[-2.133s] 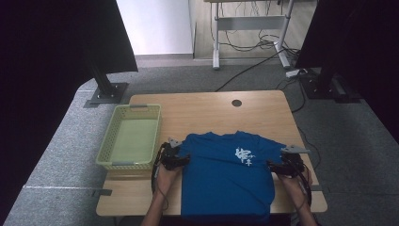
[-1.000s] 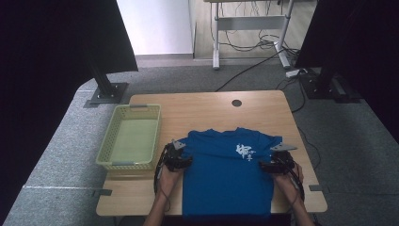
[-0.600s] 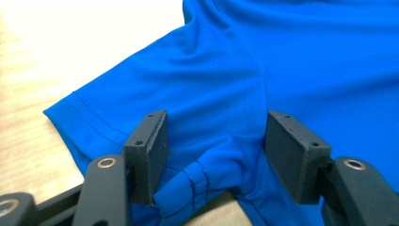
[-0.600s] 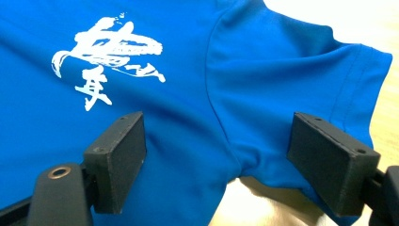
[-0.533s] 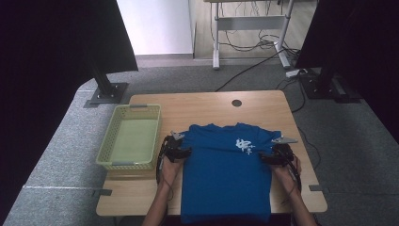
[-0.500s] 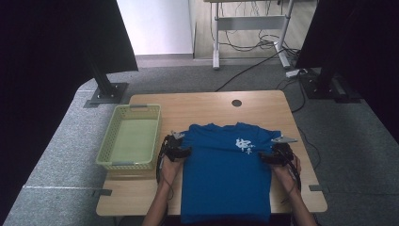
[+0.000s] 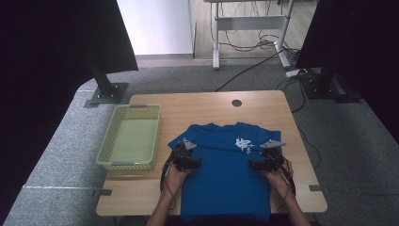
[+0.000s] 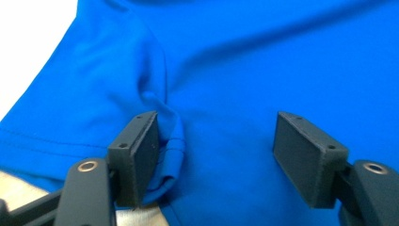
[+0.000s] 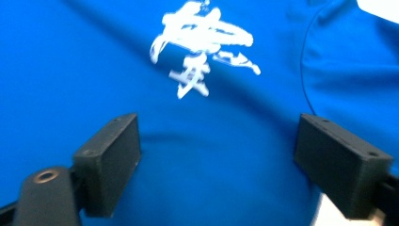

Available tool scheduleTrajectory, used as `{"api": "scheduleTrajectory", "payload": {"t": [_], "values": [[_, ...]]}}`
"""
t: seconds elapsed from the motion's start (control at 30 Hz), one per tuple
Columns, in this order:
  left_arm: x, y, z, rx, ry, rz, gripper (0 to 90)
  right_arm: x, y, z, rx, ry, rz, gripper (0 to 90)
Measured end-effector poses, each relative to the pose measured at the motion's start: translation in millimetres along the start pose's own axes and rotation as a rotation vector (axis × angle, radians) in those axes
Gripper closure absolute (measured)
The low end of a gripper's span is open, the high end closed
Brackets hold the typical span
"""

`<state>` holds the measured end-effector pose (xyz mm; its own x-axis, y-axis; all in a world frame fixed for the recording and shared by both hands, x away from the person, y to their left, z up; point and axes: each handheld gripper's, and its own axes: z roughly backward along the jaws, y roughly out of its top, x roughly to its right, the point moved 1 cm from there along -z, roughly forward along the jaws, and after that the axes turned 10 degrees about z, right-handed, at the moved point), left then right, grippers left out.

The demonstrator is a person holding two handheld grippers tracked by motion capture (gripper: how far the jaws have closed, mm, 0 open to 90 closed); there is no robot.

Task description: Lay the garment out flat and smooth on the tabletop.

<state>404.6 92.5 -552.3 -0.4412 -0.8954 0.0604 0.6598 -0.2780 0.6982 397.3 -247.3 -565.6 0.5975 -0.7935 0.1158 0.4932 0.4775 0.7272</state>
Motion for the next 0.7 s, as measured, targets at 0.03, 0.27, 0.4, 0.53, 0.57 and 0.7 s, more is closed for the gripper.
{"api": "scheduleTrajectory", "payload": {"t": [0.03, 0.27, 0.4, 0.53, 0.57, 0.7], "values": [[-1.5, 0.7, -1.1, 0.006, -0.001, 0.005, 31.6, 1.8, 0.0, -0.7, 0.004, -0.003, -0.001, 14.6], [-7.3, 9.0, -9.8, 0.025, 0.016, 0.017, 31.6, 15.2, 5.9, -10.7, 0.016, -0.011, -0.009, 14.6], [-3.8, 7.3, 4.0, 0.054, 0.013, -0.002, 31.8, 18.6, 6.9, -4.1, 0.030, 0.006, -0.024, 15.0], [-1.0, -2.5, 16.5, 0.053, 0.001, -0.017, 31.4, 18.6, 2.9, 13.0, 0.063, 0.009, -0.039, 15.0], [-0.6, -6.0, 18.6, 0.053, 0.000, -0.018, 31.3, 18.1, 1.4, 16.7, 0.064, 0.009, -0.032, 15.0], [-1.2, -21.0, 20.2, 0.023, 0.017, -0.038, 30.8, 14.7, -8.1, 30.4, 0.058, 0.012, -0.028, 15.0]]}}
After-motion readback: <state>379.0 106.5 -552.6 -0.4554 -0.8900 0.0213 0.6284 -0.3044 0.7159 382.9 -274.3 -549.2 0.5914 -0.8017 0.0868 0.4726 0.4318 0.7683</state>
